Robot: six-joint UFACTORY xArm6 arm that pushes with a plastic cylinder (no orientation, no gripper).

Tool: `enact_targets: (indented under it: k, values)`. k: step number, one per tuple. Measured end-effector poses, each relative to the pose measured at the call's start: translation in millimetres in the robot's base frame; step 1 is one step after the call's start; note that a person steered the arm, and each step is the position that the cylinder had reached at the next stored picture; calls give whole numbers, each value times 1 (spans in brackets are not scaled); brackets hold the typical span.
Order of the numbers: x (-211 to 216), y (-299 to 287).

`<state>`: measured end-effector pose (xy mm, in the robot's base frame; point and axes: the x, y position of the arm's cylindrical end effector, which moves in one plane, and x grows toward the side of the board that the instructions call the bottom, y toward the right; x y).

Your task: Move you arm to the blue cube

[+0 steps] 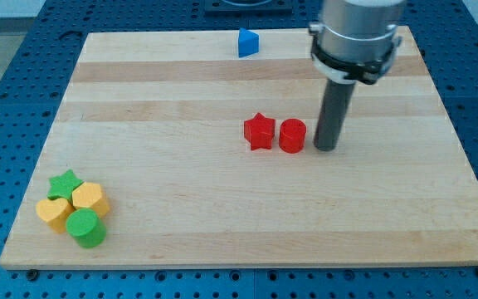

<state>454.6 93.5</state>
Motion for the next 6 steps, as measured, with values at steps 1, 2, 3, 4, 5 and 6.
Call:
enact_targets:
  k: [1, 2, 3, 4, 5, 6]
  values:
    - [-2, -52]
    - [-2, -68]
    - [-12, -28]
    - [-50, 39]
    - [-100, 97]
    - [-155, 144]
